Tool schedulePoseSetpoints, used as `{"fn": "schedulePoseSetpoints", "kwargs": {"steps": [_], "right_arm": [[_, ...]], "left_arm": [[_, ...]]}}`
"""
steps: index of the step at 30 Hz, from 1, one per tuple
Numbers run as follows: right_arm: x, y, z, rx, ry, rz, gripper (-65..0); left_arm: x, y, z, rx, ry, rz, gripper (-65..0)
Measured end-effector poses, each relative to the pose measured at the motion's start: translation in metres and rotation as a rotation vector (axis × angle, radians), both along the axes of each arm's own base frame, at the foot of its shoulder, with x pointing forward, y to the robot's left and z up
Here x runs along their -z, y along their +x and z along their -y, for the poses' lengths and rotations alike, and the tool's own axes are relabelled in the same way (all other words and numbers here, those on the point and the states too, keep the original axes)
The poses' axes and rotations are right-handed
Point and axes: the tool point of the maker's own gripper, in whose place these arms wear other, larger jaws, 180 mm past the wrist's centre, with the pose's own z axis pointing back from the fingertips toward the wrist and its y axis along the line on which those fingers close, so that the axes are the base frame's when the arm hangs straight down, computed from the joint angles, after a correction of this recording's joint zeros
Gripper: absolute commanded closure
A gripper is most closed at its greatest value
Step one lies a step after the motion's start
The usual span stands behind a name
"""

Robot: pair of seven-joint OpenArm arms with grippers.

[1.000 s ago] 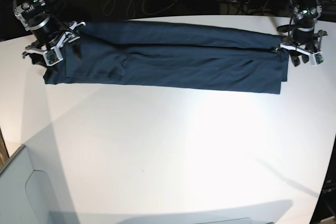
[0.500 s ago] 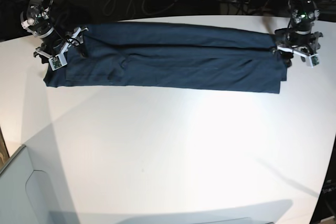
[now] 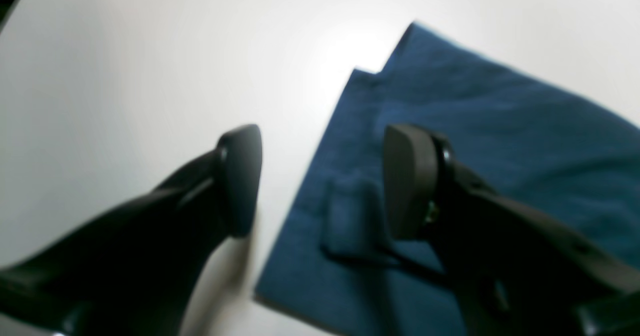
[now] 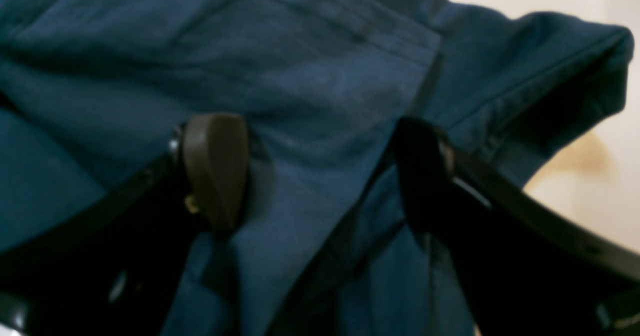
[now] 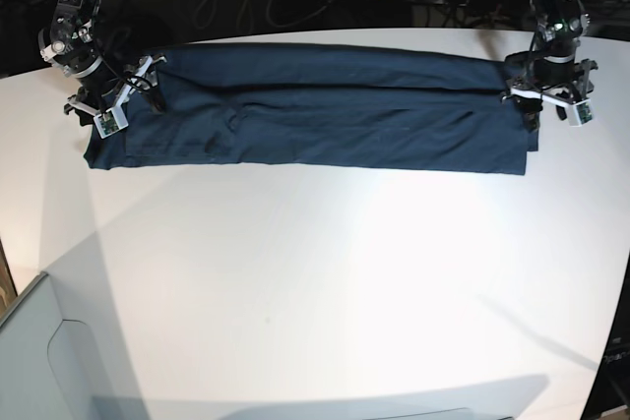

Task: Fold the T-shirt properly

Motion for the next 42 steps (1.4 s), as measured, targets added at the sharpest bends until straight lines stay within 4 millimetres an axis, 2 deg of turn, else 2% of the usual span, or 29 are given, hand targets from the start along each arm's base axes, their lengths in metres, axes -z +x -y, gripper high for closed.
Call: {"fn": "schedulePoseSetpoints", "kwargs": {"steps": [2,7,10,13,17,30,31,35,41,42], "right_arm": [[0.000,0.002,0.000,-0.001,-0.001,0.002,-43.9],[-0.001,0.005,0.000,-0.001,-0.004,0.005,-43.9],[0.000,0.005,-0.005,-0.019,-0.001,0.001,-43.9],[0.000,0.006,-0.006,-0.021,0.002,0.004,-43.9],[-0.001,0.006,-0.006,-0.021,0.002,0.004,-43.9],[-0.002,0.010,-0.002,-0.025,-0.016,0.007,-43.9],[-0.003,0.010,-0.002,-0.025,-0.015,0.008,-43.9],[-0.002,0.010,-0.002,-0.025,-0.016,0.007,-43.9],[-0.002,0.010,-0.002,-0.025,-0.016,0.007,-43.9],[-0.002,0.010,-0.002,-0.025,-0.016,0.007,-43.9]], "left_arm": [[0.001,-0.001,0.002,-0.005,-0.005,0.000,-37.0],[0.026,-0.004,-0.003,-0.042,-0.046,-0.051,-37.0],[0.033,-0.006,-0.003,-0.045,-0.054,-0.064,-37.0],[0.041,-0.003,0.014,0.001,-0.070,-0.087,-37.0],[0.043,0.002,0.027,0.029,-0.083,-0.078,-37.0],[0.043,0.000,0.024,0.022,-0.080,-0.078,-35.6],[0.043,0.000,0.023,0.022,-0.078,-0.080,-33.1],[0.043,0.000,0.023,0.024,-0.074,-0.082,-14.6],[0.042,0.001,0.024,0.027,-0.073,-0.078,0.0],[0.042,0.001,0.024,0.027,-0.073,-0.078,0.0]]}}
